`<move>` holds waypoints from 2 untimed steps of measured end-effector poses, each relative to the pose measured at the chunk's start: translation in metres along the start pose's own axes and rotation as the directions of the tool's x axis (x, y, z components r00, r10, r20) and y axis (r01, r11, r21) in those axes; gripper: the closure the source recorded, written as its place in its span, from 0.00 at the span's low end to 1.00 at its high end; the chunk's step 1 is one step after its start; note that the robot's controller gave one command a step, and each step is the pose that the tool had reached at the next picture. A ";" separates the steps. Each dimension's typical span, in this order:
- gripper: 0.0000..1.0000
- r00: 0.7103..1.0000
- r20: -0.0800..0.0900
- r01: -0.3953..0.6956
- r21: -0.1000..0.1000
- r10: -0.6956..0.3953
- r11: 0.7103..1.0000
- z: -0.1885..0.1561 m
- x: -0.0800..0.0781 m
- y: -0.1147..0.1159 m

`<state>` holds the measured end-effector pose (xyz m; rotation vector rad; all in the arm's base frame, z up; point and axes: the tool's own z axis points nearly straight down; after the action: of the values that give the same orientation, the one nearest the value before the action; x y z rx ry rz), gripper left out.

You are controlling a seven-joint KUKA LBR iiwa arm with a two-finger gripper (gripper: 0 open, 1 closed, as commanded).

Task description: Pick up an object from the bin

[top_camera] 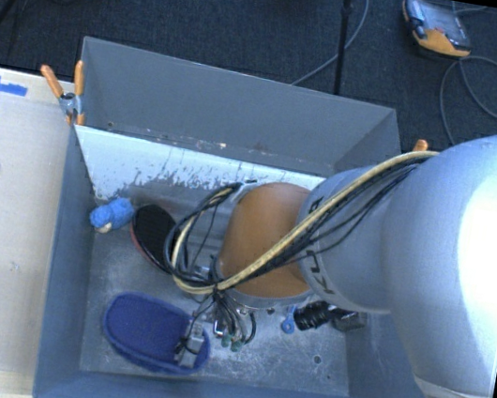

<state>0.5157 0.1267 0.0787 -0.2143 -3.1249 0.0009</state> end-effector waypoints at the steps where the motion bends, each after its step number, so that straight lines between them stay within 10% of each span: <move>1: 1.00 0.988 0.011 -0.153 -0.003 0.153 0.988 0.007 0.024 0.004; 2: 1.00 0.988 0.011 -0.153 -0.003 0.153 0.988 0.007 0.024 0.004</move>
Offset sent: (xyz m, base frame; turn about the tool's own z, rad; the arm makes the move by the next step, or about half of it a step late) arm 0.0000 0.0000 0.0000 0.0000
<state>0.4926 0.1343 0.0719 -0.4557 -3.1107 -0.0006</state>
